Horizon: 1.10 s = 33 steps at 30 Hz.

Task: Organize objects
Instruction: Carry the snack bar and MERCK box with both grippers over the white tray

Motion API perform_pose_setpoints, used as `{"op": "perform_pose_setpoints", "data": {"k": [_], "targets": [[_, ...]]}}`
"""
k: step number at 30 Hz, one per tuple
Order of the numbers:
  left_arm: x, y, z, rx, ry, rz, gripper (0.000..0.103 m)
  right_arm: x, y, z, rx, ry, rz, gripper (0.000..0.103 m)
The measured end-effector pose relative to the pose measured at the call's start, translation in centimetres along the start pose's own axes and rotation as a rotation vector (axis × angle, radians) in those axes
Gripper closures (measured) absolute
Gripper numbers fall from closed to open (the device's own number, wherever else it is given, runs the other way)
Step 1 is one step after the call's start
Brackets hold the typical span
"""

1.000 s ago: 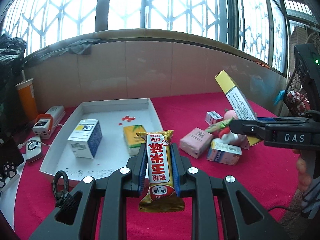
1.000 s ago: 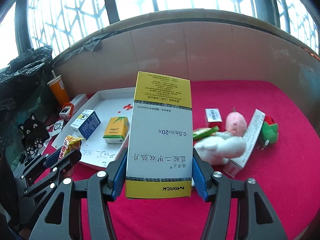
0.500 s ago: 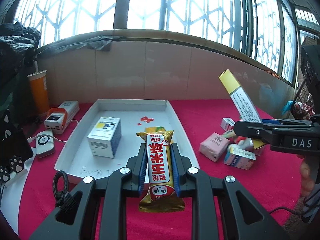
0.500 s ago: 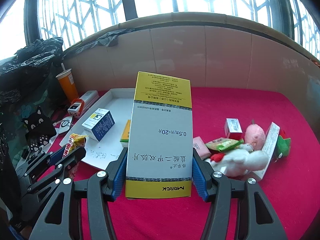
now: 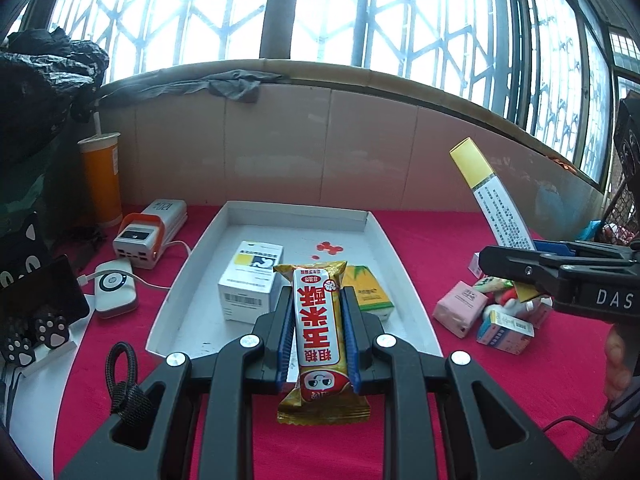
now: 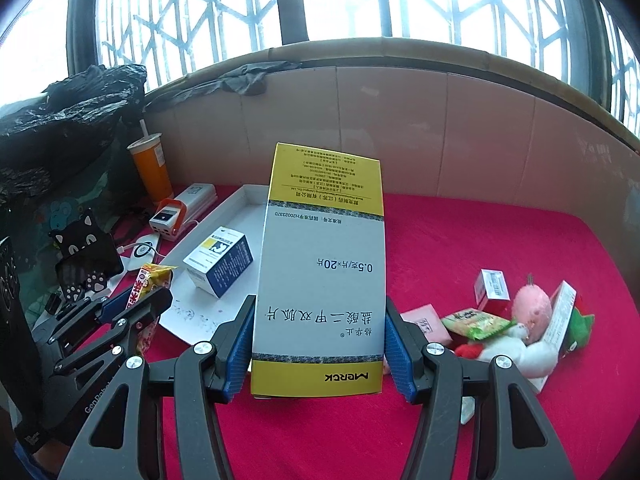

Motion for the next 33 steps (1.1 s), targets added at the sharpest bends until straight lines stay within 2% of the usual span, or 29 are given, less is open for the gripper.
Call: {"op": "perform_pose_setpoints", "data": {"k": [18, 33], "targets": [[3.4, 2.2, 2.8, 0.021, 0.055, 0.000, 0.082, 1.7, 1.0, 3.9, 0.036, 0.005, -0.021, 0.041], [5.2, 4.8, 7.8, 0.070, 0.009, -0.056, 0.082, 2.4, 1.6, 7.6, 0.067, -0.009, -0.014, 0.040]]}}
Point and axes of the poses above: each gripper's, at about its wrist camera, not at the fingertips, and z roughly the way its jaws point, x to its left, y to its top, the point moved 3 cm from there along z, roughly the way its jaws point, and after that the axes turned 13 degrees about -x, right-handed, at the moved point
